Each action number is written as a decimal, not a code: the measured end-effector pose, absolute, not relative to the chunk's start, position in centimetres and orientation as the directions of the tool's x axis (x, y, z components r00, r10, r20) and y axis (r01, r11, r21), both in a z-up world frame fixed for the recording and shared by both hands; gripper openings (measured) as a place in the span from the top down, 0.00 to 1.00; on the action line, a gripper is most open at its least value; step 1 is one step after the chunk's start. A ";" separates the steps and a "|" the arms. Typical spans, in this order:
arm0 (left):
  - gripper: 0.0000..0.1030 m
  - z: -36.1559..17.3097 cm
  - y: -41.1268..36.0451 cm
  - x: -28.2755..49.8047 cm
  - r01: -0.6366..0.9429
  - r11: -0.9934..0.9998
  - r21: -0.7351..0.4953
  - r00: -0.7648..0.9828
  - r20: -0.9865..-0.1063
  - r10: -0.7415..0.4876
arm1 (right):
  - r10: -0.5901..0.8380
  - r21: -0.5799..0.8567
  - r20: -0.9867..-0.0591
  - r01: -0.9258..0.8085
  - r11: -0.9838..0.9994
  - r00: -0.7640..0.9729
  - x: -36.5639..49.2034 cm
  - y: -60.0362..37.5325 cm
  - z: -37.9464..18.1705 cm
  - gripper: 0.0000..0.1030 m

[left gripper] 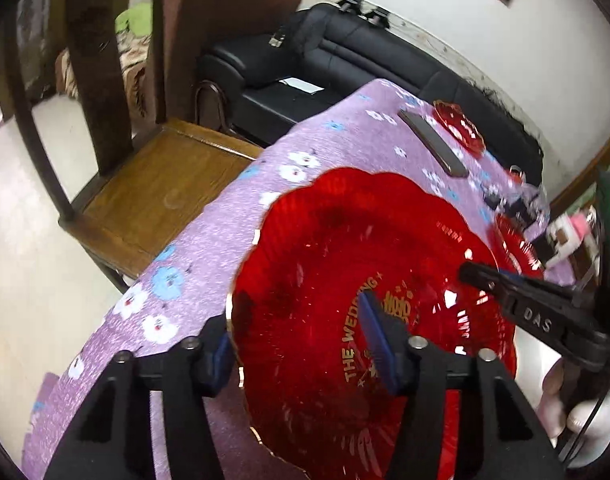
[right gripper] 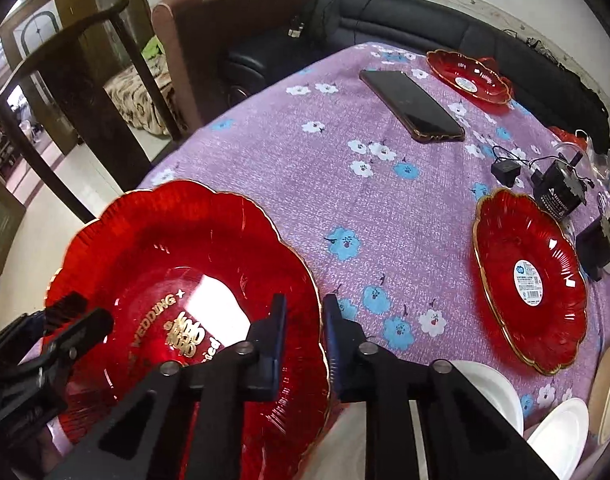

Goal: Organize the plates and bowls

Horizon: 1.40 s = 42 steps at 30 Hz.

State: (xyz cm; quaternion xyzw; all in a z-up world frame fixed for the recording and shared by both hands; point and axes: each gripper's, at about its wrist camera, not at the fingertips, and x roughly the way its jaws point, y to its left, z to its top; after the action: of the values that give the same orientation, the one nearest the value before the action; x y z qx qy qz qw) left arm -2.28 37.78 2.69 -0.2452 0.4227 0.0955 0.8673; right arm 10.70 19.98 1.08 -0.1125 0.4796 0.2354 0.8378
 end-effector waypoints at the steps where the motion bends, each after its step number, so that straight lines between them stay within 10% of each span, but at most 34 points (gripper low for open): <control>1: 0.48 2.9 38.1 -2.8 -0.377 0.854 -0.359 0.631 -0.775 -0.047 | 0.298 0.049 -0.853 -0.504 0.862 0.428 10.5 20.0 1.3 0.84; 42: 0.48 3.3 35.6 -10.5 -0.365 0.860 -0.356 0.650 -0.759 -0.038 | 0.429 0.254 -0.822 -0.432 0.865 0.375 -0.6 14.4 0.3 0.85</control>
State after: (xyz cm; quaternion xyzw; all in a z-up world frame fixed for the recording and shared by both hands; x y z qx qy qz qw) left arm -10.47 35.59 3.25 -0.2473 0.4077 0.0934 0.8740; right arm -0.59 14.39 0.33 -0.0017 0.4951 0.2598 0.8291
